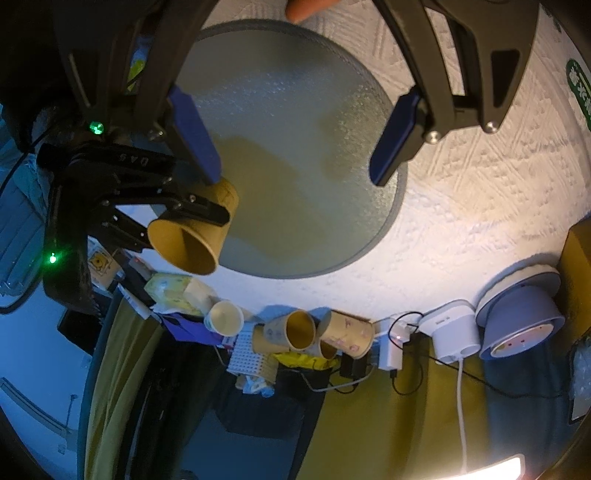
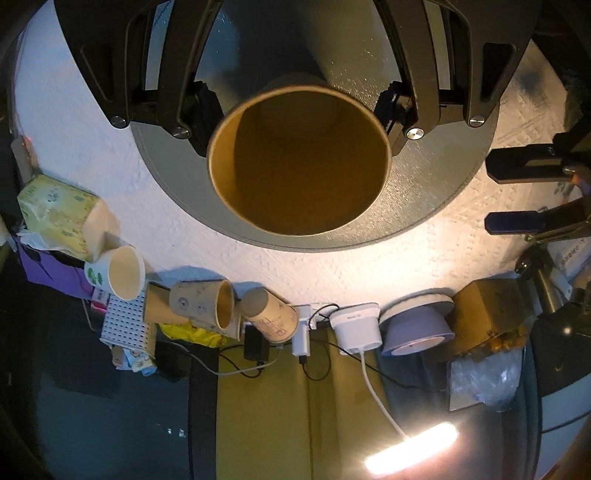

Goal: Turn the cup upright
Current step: 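Grasp the upright cup's body with the right gripper, then lower the upright cup onto the grey mat and open the right gripper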

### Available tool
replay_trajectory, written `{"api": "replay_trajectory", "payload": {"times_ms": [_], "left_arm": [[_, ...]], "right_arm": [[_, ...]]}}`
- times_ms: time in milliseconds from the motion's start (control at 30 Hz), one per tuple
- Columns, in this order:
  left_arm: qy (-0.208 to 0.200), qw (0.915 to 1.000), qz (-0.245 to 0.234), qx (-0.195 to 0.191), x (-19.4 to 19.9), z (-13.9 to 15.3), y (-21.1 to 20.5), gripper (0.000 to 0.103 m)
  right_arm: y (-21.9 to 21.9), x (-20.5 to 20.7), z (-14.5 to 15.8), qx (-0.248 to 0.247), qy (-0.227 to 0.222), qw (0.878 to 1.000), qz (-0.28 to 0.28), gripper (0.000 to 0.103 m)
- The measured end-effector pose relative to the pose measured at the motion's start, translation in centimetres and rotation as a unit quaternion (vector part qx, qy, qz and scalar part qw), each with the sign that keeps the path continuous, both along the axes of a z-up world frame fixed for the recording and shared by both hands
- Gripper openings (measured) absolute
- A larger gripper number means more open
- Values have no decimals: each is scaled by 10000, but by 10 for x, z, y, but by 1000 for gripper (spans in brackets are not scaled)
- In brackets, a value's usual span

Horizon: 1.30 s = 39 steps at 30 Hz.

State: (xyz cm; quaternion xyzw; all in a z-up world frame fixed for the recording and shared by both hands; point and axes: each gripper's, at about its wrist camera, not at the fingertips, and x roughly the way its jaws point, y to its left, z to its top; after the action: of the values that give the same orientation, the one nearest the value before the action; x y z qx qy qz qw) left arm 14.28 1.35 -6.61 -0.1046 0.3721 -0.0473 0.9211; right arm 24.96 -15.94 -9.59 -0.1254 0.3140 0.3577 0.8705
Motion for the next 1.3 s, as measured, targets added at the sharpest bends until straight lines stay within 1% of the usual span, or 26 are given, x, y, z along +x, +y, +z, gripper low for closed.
{"api": "replay_trajectory", "payload": {"times_ms": [100,367,633,733,1033,1300], "left_arm": [[-18,10000,-4,12,-4,1,-3,84],[-35,9999,92,135,-19,-1,-9,84],[-195,9993,162,279,-39,3,-16,84],[-170,9992,136,338,-45,5,-20,84],[-486,9979,63,423,-71,19,-31,84],[-849,9954,26,452,-96,33,-43,84]], "right_arm": [[-2,-3,0,-60,18,10000,-54,74],[-6,-20,-6,-216,130,9995,-191,75],[-19,-46,-2,-264,144,9991,-302,75],[-23,-55,1,-252,136,9990,-349,75],[-33,-85,12,-192,24,9988,-449,75],[-46,-110,31,-59,-78,9978,-658,75]]}}
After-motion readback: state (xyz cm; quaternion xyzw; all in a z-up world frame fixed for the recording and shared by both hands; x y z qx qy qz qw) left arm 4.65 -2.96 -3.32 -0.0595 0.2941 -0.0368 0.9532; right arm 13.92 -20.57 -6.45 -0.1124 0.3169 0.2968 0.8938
